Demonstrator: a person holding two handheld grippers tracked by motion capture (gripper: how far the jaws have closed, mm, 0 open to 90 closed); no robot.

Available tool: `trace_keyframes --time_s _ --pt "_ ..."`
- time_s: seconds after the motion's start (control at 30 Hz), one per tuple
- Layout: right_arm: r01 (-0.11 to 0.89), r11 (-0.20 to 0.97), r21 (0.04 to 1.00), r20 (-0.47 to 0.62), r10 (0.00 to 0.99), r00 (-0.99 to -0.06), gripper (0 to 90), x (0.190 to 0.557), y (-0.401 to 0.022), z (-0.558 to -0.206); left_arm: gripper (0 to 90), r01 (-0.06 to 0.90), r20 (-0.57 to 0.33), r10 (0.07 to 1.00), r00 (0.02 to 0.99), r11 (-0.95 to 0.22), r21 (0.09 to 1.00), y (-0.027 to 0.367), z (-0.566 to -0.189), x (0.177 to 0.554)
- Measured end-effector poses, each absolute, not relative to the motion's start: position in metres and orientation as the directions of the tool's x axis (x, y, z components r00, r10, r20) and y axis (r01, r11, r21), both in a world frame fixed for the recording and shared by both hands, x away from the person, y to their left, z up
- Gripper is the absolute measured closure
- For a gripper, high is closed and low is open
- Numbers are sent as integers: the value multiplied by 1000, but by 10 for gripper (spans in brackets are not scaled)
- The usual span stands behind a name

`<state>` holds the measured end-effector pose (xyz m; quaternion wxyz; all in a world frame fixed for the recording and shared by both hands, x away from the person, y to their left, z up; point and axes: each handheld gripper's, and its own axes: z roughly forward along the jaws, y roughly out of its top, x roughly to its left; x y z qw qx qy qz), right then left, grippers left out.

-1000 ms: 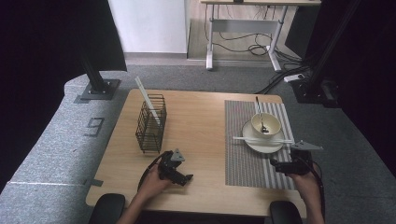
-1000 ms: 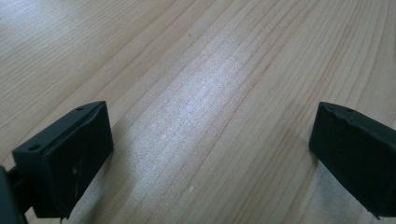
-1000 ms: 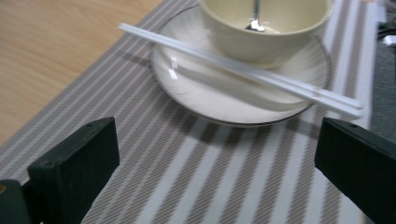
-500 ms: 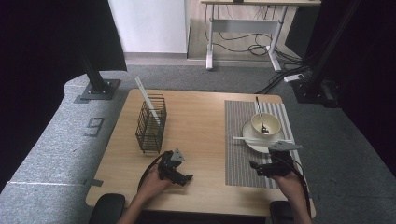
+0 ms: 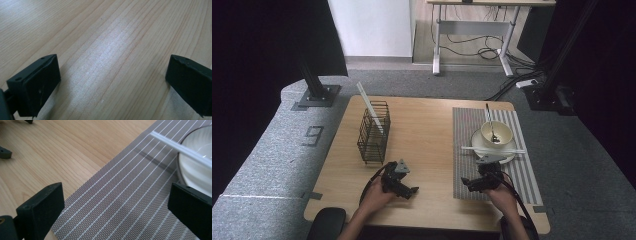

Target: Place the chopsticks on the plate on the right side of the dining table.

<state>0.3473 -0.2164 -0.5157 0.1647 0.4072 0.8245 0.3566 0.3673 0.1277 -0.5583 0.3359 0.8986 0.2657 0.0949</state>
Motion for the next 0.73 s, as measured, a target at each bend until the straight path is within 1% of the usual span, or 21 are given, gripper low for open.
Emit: trace_keyframes --time_s 0.43,0.5,0.73 --pt "590 422 688 20 801 -598 0 356 -216 -559 0 414 -8 542 841 -633 655 128 -558 367" --pt "571 425 703 7 798 -603 0 355 -216 -562 0 414 -8 542 841 -633 654 128 -558 367" --pt "562 419 713 5 799 -601 0 354 -216 -563 0 414 -8 542 840 -632 654 128 -558 367"
